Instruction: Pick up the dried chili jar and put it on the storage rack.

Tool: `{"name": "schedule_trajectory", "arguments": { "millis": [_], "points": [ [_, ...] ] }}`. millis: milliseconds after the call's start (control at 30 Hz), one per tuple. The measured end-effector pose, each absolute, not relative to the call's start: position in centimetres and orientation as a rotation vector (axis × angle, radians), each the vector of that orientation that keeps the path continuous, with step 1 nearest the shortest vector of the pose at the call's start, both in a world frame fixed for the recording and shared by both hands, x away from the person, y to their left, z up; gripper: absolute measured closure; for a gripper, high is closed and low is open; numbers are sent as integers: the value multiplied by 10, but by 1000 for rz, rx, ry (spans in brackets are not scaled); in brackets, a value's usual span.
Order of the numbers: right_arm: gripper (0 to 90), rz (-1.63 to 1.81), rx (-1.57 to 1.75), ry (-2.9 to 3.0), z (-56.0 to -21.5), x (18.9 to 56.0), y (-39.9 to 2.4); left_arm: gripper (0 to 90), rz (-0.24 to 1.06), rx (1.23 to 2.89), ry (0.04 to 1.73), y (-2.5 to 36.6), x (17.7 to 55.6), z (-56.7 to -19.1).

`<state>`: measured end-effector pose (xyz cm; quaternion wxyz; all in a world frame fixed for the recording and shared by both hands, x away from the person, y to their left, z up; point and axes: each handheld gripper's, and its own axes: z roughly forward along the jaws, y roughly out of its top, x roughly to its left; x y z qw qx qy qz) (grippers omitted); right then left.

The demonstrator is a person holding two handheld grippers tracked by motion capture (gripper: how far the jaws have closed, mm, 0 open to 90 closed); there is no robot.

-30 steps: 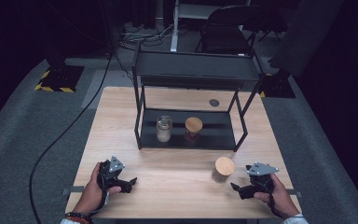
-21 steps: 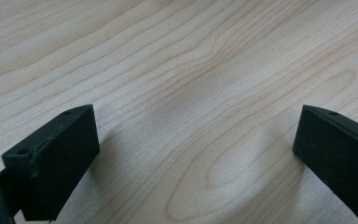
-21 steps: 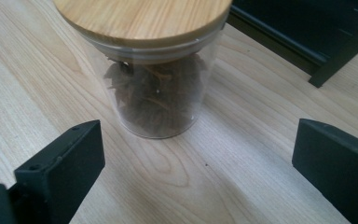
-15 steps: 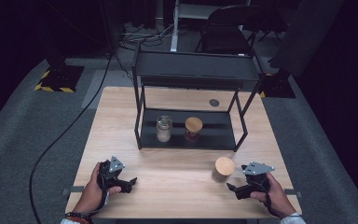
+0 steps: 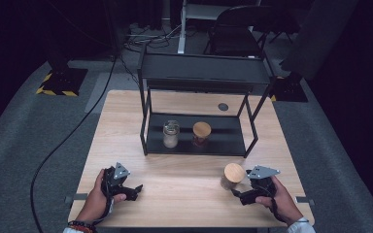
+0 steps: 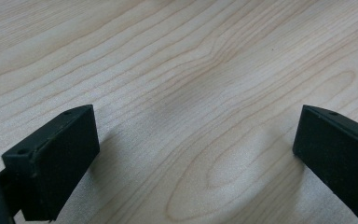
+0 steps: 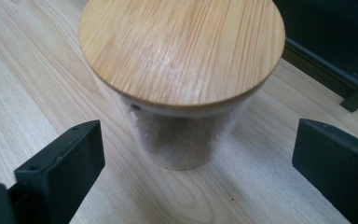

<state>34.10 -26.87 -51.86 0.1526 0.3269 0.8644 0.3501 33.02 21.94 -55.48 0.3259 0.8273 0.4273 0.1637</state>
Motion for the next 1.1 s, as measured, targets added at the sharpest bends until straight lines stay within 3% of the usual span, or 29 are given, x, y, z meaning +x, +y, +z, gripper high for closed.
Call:
{"name": "schedule_trajectory", "arguments": {
  "millis": [1100],
  "points": [
    [43,995,1022,2524,-519,357,-249,0,429,2168,1120,219,330,-555]
  ]
}}
